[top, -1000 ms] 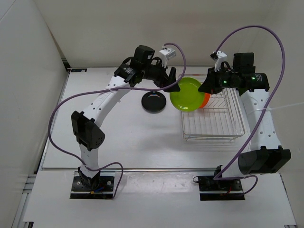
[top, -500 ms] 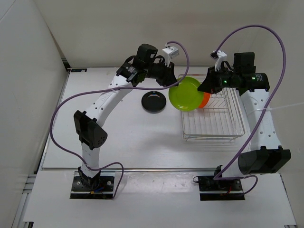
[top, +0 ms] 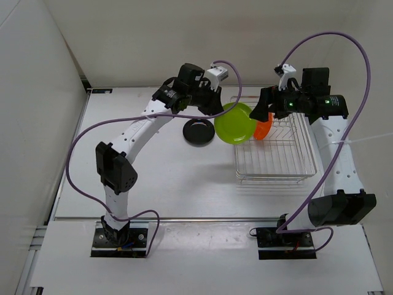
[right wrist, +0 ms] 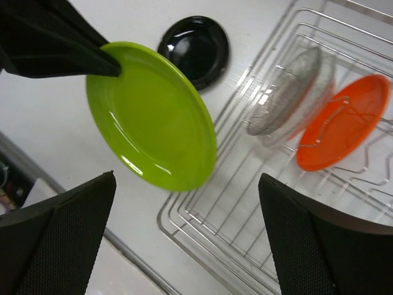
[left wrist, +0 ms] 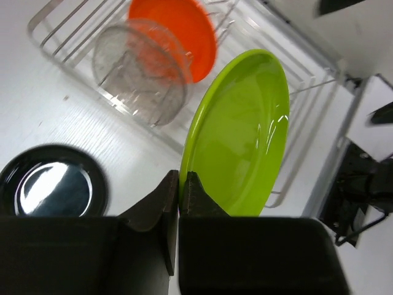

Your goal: Unload the plates from the dish rack

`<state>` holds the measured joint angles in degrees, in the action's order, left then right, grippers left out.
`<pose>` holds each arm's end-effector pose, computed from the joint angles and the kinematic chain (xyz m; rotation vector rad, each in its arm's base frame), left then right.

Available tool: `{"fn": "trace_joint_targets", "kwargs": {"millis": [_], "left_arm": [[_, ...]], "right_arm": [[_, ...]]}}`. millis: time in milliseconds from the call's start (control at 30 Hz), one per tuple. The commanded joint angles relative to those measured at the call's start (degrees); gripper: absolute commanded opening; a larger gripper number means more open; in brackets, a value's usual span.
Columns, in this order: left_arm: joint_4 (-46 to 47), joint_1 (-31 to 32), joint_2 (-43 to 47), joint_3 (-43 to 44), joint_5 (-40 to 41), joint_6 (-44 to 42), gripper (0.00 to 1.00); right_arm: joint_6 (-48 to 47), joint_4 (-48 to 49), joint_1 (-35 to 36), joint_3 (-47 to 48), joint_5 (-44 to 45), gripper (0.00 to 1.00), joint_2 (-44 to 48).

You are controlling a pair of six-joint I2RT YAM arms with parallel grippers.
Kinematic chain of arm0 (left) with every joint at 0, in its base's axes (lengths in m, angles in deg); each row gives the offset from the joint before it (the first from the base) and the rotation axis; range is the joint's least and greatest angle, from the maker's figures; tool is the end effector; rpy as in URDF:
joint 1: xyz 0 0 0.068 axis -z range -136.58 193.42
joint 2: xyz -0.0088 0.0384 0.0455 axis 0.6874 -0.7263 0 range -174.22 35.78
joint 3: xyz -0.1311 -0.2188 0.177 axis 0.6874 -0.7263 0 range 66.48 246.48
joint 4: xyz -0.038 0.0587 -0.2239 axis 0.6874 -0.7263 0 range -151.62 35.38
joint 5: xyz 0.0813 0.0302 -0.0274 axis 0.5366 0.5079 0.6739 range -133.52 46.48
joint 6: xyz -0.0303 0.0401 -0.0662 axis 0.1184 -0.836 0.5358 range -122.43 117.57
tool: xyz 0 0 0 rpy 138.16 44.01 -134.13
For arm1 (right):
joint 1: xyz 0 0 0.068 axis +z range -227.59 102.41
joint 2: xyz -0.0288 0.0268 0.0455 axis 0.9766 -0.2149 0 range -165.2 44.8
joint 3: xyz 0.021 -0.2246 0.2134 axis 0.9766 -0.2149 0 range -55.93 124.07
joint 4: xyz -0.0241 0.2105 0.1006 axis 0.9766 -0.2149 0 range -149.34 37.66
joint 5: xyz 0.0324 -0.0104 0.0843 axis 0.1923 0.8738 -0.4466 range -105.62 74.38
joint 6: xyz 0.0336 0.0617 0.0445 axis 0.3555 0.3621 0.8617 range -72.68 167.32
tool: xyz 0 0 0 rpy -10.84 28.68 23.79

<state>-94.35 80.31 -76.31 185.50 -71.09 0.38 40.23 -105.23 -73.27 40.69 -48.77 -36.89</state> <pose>0.3456 -0.3015 0.4047 0.9226 2.0093 -0.9115 0.2721 0.0604 0.4439 -0.5251 2.1106 0.6151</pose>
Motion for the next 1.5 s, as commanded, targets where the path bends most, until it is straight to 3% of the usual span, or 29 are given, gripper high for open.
{"fn": "trace_joint_targets", "kwargs": {"millis": [0,133,400,600,900,1467], "left_arm": [[2.28,-3.39,5.3,-3.26,4.72,0.27,0.12],[3.43,-11.63,5.31,-5.72,4.11,2.81,0.12],[4.57,-19.82,-2.5,-6.35,1.83,3.96,0.12],[3.51,-20.98,-10.06,-2.66,1.29,3.96,0.12],[3.51,-20.98,-14.38,-0.63,0.77,4.49,0.12],[7.38,-20.45,-15.52,-9.42,-0.46,4.49,0.12]], "right_arm": [[2.96,3.57,0.08,-0.38,8.16,1.0,1.8],[3.49,4.19,0.08,-1.08,13.9,1.0,3.02],[2.44,4.72,0.08,-2.22,16.53,1.0,4.69],[1.82,4.72,0.08,-2.84,17.68,1.0,5.23],[1.29,5.25,0.08,-4.42,17.68,1.0,4.7],[0.76,5.25,0.08,-3.9,17.68,1.0,3.12]]}}
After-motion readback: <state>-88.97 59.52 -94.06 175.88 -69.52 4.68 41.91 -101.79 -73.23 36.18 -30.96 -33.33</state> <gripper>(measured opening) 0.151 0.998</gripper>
